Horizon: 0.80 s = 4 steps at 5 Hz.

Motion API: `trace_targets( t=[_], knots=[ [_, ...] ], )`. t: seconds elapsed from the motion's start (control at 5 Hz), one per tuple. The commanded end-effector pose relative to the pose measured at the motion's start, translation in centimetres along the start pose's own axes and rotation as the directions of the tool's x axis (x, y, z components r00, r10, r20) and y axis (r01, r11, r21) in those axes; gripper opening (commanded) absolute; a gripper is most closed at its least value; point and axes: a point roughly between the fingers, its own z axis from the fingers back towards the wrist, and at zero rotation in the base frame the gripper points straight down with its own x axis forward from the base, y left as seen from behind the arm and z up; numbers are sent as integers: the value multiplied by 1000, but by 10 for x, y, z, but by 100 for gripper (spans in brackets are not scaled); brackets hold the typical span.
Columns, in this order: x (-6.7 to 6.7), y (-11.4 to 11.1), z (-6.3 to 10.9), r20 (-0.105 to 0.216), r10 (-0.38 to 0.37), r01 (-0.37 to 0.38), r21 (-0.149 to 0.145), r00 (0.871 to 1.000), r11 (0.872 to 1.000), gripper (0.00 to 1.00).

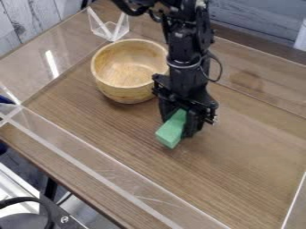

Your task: Remove the green block from inside the brown bowl and put it on the table

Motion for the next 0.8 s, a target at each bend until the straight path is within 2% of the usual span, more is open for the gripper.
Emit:
trace_targets(
  t=[0.0, 0.6],
  knots=[
    [14, -2, 13, 68, -21, 21, 8, 997, 1000, 0],
    [18, -2, 4, 57, -29, 29, -1, 998, 1000, 0]
  ],
)
